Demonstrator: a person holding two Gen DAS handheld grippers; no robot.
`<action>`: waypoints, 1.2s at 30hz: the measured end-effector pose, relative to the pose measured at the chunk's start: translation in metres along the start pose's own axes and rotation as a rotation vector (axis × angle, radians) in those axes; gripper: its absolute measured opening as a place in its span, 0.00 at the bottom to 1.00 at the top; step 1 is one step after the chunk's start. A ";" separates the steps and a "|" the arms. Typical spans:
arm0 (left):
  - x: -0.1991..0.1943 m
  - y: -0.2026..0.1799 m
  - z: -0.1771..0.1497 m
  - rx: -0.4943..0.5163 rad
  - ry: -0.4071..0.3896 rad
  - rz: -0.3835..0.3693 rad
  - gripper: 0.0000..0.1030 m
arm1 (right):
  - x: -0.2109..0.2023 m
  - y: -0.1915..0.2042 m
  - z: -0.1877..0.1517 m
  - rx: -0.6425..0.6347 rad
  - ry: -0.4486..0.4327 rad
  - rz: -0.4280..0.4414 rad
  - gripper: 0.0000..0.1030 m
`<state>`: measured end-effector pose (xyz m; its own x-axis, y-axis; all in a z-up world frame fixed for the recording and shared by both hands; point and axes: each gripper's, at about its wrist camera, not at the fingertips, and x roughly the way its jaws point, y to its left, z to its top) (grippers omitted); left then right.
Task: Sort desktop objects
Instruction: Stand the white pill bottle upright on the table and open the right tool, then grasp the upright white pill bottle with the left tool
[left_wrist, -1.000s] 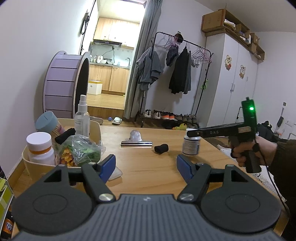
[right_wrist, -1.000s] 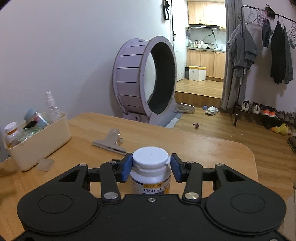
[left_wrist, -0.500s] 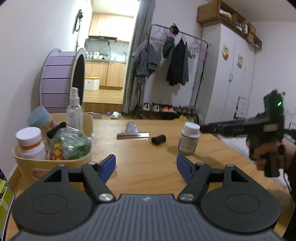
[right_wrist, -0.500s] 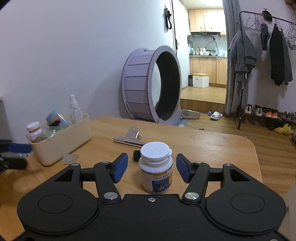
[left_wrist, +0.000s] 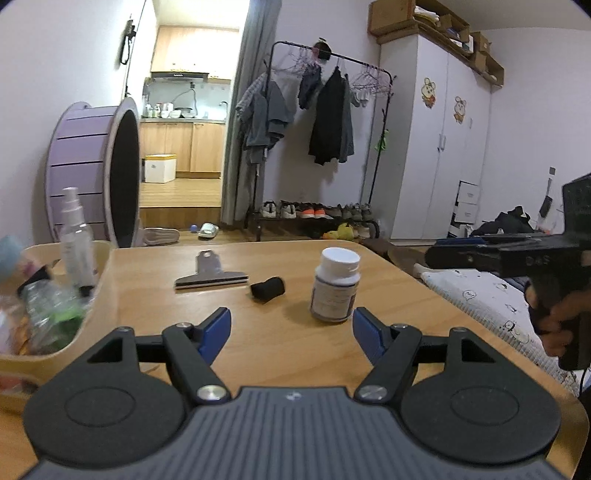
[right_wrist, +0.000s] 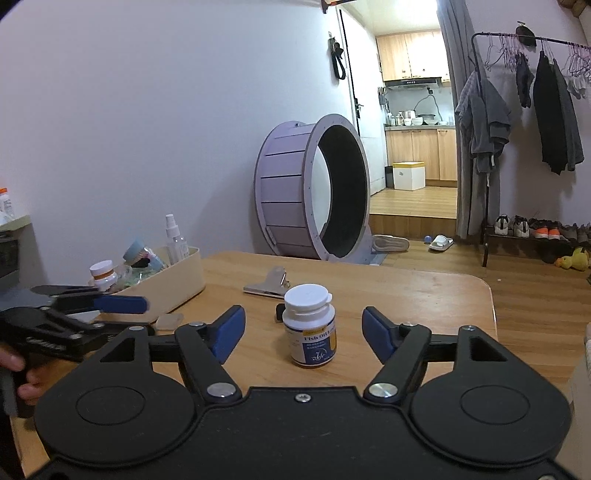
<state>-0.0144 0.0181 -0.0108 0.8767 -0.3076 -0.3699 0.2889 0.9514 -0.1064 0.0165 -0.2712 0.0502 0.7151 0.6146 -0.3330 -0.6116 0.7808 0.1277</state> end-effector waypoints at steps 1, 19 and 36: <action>0.006 -0.002 0.003 0.004 0.003 -0.005 0.70 | -0.002 -0.001 0.000 0.003 -0.002 0.003 0.67; 0.103 -0.027 0.028 0.066 0.017 -0.053 0.69 | -0.010 -0.028 -0.003 0.113 -0.061 -0.011 0.90; 0.124 -0.038 0.027 0.117 0.028 -0.064 0.40 | -0.012 -0.029 -0.007 0.125 -0.081 -0.005 0.91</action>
<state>0.0935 -0.0566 -0.0278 0.8443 -0.3655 -0.3919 0.3881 0.9213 -0.0233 0.0233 -0.3023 0.0441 0.7460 0.6137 -0.2584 -0.5647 0.7887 0.2429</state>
